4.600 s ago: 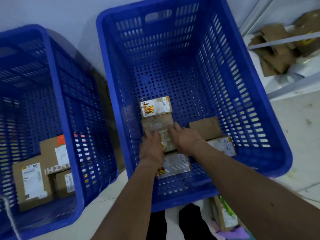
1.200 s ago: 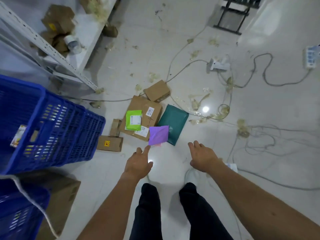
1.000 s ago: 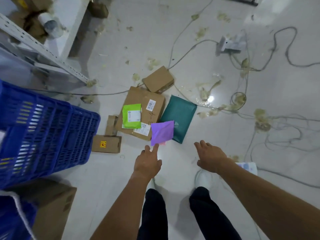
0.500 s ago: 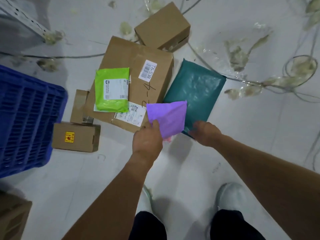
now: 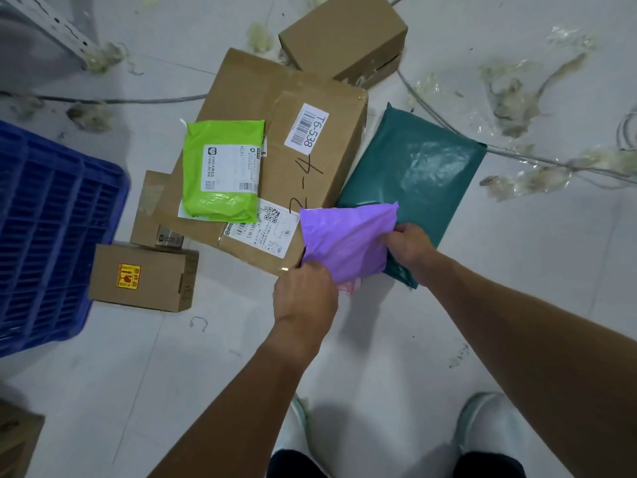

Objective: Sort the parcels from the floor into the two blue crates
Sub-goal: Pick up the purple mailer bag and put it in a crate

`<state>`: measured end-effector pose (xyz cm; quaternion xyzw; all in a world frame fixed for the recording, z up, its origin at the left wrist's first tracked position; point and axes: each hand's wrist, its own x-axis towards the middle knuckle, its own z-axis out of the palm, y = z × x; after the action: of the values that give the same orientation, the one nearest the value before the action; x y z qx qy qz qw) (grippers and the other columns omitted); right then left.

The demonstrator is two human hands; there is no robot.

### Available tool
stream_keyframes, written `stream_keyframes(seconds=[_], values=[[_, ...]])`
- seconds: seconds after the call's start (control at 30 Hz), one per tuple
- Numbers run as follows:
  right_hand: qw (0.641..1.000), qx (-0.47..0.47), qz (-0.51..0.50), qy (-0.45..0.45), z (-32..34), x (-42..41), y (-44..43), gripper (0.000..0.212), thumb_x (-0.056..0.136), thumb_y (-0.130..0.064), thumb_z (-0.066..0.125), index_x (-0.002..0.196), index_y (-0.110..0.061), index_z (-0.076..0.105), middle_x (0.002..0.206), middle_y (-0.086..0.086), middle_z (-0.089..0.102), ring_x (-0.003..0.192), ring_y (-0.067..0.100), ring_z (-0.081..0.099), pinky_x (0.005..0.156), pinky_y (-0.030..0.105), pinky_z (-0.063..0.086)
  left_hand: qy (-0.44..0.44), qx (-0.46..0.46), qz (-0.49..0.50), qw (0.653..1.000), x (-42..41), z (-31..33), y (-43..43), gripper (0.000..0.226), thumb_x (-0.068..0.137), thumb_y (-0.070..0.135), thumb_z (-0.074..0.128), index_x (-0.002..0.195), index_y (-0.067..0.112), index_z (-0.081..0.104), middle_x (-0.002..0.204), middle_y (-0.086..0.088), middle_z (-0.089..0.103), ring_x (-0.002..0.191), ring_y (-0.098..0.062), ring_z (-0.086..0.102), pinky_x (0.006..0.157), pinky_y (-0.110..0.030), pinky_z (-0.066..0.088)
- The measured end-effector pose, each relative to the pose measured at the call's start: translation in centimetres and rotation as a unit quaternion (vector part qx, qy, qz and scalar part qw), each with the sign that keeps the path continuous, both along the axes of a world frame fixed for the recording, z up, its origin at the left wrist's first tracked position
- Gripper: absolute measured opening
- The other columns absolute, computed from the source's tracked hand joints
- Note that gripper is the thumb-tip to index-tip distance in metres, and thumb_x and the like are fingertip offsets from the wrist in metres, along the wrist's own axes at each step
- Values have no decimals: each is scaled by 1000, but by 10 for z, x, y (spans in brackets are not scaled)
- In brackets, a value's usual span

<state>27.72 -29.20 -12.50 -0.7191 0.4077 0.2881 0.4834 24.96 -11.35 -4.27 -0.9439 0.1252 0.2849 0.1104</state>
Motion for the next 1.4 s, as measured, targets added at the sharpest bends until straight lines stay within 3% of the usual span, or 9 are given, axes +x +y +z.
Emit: stream_keyframes(seconds=[0.13,0.27,0.5,0.7,0.83,1.0,1.1,1.23,1.4], values=[[1000,20,-8,-11,1,-3,2,29,85,-16,63,107,1,69,112,17,68,104,33,64,95,48,52,15,-5,47,999,-3,-2,0,23,102,26,47,111,10,60,107,-7,69,102,-25,68,79,-31,50],[996,75,-32,-25,15,-8,-4,21,89,-14,65,109,-10,70,117,9,67,109,26,62,99,41,50,33,-27,110,993,-3,0,3,26,101,28,47,113,9,61,114,-11,68,108,-28,65,85,-32,49],[992,124,-15,-33,59,-18,-10,29,95,-13,62,123,-11,65,120,3,65,107,22,60,86,29,51,146,-124,237,952,-7,10,17,42,101,28,43,136,5,41,138,-19,52,123,-40,53,97,-42,42],[983,182,20,2,129,-21,-23,18,93,-17,64,110,-16,66,123,12,67,107,29,63,108,47,43,125,-209,346,906,-2,56,24,50,102,39,47,138,5,40,137,-18,51,125,-39,51,100,-42,41],[977,209,45,4,197,-20,-27,27,96,-13,60,123,-11,62,121,11,68,104,27,64,91,35,51,96,-277,429,854,2,109,28,43,98,35,54,131,9,44,126,-14,58,118,-37,56,95,-38,44],[988,149,46,-13,298,-23,-15,22,91,-14,65,112,-13,71,103,5,75,99,28,70,95,43,54,62,-364,508,778,0,204,40,15,94,19,53,92,12,66,84,-4,64,79,-26,57,59,-26,43],[990,123,52,-45,372,-24,4,15,91,-12,64,103,-14,73,95,3,75,80,18,70,69,27,56,40,-380,530,757,-10,270,55,25,93,16,54,69,15,58,67,0,56,68,-24,52,59,-27,43],[988,62,117,-75,469,-24,42,17,86,-16,62,96,-6,71,97,13,74,88,30,69,80,40,56,25,-398,561,725,-24,374,84,20,96,16,51,82,10,64,75,-3,57,66,-21,51,47,-23,40],[969,41,222,-104,577,-28,102,19,89,-8,50,95,-1,66,85,8,65,80,21,57,68,30,43,-25,-428,606,670,-62,477,141,20,96,18,54,78,13,61,78,-2,57,67,-16,50,46,-21,41]])
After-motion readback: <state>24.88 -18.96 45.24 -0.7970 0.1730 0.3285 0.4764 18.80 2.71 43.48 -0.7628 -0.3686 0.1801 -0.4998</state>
